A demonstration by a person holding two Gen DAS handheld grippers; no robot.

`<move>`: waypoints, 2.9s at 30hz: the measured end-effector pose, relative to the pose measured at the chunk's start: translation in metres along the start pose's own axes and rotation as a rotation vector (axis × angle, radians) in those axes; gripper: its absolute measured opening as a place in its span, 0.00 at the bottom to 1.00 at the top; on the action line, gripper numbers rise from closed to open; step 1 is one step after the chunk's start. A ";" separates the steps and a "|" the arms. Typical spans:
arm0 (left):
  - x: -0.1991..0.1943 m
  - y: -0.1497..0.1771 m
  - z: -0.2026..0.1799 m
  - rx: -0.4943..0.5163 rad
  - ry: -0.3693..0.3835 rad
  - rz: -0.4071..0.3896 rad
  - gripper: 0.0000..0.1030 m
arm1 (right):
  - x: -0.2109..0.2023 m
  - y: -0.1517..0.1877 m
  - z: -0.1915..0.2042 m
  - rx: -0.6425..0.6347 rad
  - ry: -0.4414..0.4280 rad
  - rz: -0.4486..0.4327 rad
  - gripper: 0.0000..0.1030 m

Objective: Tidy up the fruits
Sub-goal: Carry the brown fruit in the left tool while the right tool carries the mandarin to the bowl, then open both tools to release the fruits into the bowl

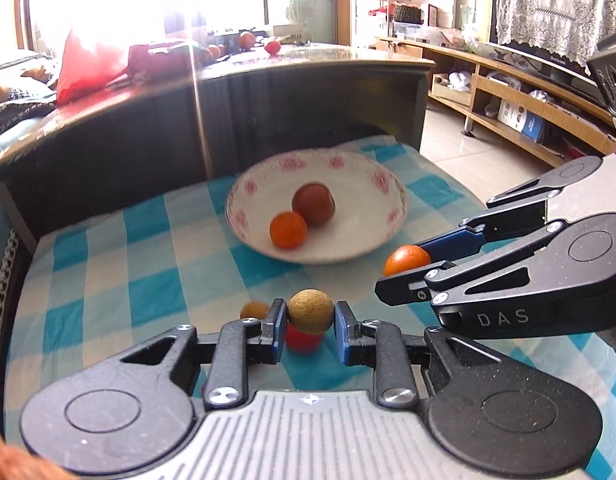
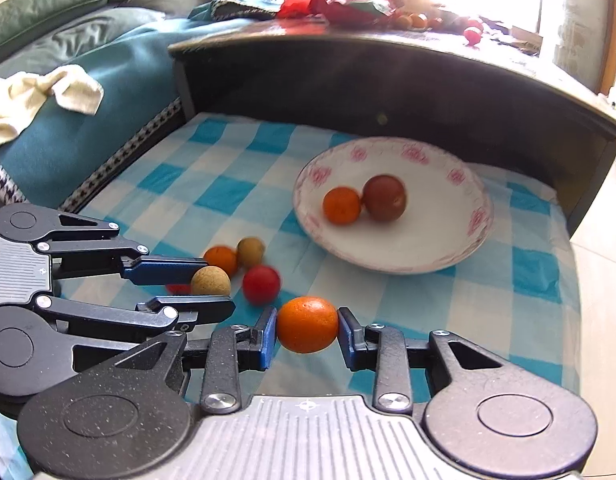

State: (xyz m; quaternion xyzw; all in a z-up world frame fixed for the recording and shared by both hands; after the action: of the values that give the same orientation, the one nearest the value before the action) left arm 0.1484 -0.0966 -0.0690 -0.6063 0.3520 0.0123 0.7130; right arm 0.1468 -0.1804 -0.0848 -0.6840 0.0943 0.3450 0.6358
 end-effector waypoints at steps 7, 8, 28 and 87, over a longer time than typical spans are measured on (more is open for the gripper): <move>0.029 -0.031 0.006 0.008 -0.026 -0.038 0.33 | 0.008 -0.022 -0.026 0.044 0.059 -0.040 0.26; 0.034 -0.034 0.007 0.008 -0.027 -0.043 0.33 | 0.010 -0.025 -0.030 0.051 0.067 -0.046 0.26; 0.094 -0.050 0.026 0.044 -0.057 -0.066 0.33 | 0.060 -0.047 -0.068 0.090 0.117 -0.066 0.27; 0.030 -0.054 0.049 -0.011 -0.093 -0.074 0.40 | 0.034 -0.063 -0.056 0.126 0.096 -0.124 0.39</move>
State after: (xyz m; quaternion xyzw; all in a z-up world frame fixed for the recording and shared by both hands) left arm 0.2190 -0.0801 -0.0378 -0.6216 0.2959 0.0159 0.7251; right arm 0.2274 -0.2110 -0.0572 -0.6630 0.1035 0.2653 0.6924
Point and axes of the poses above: each gripper's, at about its wrist camera, not at the fingertips, and x roughly the way its jaws point, z to its left, y to its underside, the point moved 9 cm from there along x, roughly the way its jaws point, and after that the axes turned 10 degrees about -z, right-handed, at the moved point
